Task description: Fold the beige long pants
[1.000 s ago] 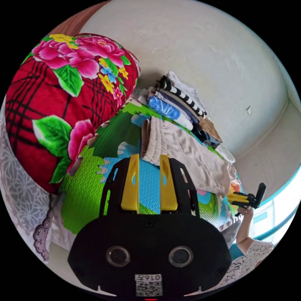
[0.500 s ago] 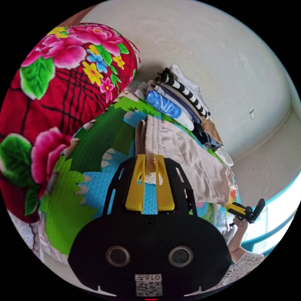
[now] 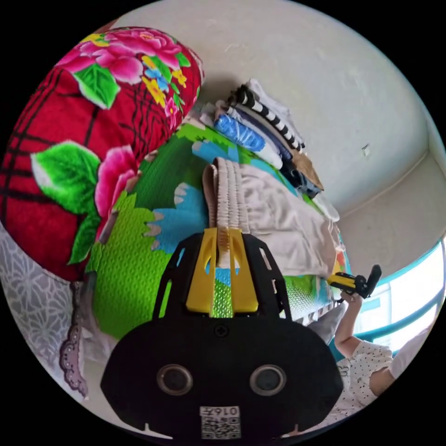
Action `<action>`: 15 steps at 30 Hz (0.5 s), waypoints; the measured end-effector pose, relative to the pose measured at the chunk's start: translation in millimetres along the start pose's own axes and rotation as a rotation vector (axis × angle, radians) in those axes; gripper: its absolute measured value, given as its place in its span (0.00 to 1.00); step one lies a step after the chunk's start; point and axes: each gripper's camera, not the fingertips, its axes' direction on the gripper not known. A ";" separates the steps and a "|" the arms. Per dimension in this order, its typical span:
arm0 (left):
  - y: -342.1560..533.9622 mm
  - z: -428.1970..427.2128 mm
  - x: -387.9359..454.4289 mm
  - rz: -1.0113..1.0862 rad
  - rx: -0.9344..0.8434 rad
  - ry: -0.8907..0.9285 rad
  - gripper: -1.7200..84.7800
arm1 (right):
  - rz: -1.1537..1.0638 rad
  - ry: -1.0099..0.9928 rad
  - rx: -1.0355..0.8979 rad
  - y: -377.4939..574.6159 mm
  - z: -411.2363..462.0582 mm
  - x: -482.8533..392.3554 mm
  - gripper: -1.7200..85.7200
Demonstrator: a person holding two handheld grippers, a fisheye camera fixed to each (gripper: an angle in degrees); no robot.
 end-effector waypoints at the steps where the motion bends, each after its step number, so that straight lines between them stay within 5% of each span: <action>1: 4.2 -5.2 -2.1 -0.014 0.040 0.043 0.09 | -0.016 0.010 -0.015 -2.5 -0.9 -2.0 0.02; 6: 16.2 -20.8 -2.0 -0.024 0.183 0.123 0.14 | -0.078 0.070 -0.028 -23.1 -33.1 -11.1 0.06; 10: 9.9 5.6 20.9 0.046 0.051 0.106 0.14 | -0.122 0.061 0.085 -46.5 -65.5 -24.3 0.08; 15: 29.7 -6.2 91.5 0.262 0.123 -0.208 0.11 | -0.184 0.067 0.181 -128.5 -79.0 -51.2 0.09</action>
